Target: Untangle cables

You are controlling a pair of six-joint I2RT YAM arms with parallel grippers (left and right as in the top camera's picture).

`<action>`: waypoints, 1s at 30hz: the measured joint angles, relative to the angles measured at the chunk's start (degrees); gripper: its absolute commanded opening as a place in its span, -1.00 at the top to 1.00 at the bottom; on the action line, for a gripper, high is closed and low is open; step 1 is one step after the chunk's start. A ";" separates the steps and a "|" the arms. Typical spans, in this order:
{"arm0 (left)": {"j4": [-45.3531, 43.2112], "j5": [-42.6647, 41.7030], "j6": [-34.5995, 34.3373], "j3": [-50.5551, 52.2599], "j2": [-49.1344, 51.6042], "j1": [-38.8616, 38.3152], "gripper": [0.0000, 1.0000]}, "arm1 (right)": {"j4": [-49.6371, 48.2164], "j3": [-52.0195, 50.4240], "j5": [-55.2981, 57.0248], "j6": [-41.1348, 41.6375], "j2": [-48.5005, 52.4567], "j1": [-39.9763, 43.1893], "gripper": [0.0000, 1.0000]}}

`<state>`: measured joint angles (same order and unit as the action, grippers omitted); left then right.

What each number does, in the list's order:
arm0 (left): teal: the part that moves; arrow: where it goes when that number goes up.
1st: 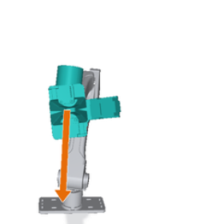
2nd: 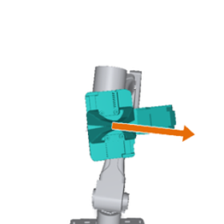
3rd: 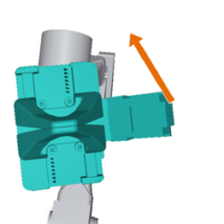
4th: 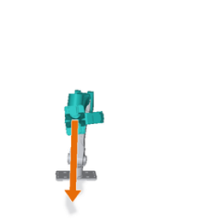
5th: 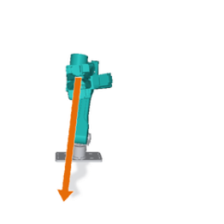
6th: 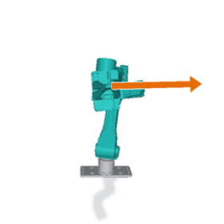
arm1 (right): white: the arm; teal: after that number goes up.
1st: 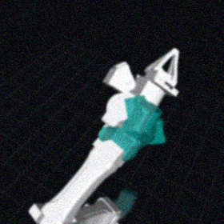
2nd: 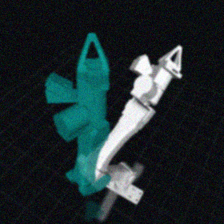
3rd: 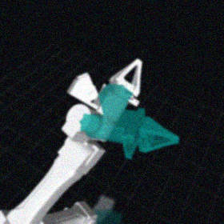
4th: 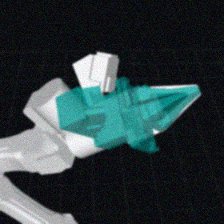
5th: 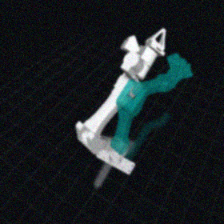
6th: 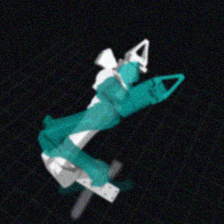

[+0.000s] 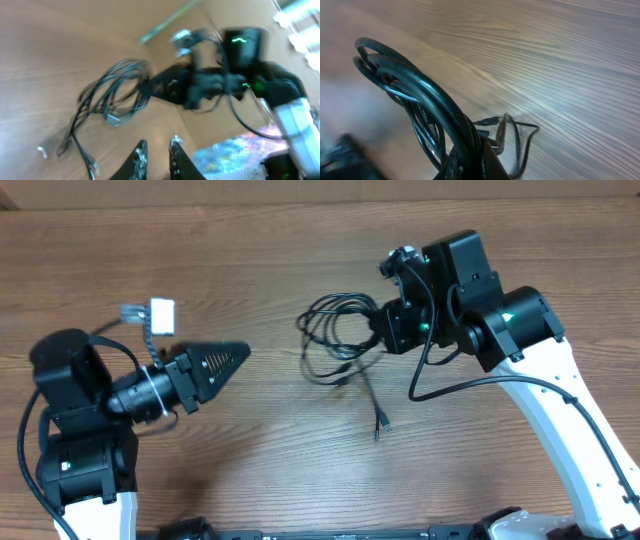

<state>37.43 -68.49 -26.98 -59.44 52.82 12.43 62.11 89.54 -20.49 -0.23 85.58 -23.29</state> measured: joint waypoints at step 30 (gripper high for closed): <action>12.61 12.63 -3.15 0.04 0.00 0.00 0.28 | 0.28 0.00 -4.31 -17.00 0.00 -12.85 0.92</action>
<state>50.04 -55.86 -30.13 -59.40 52.82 12.43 62.39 89.54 -24.80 -17.23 85.58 -36.14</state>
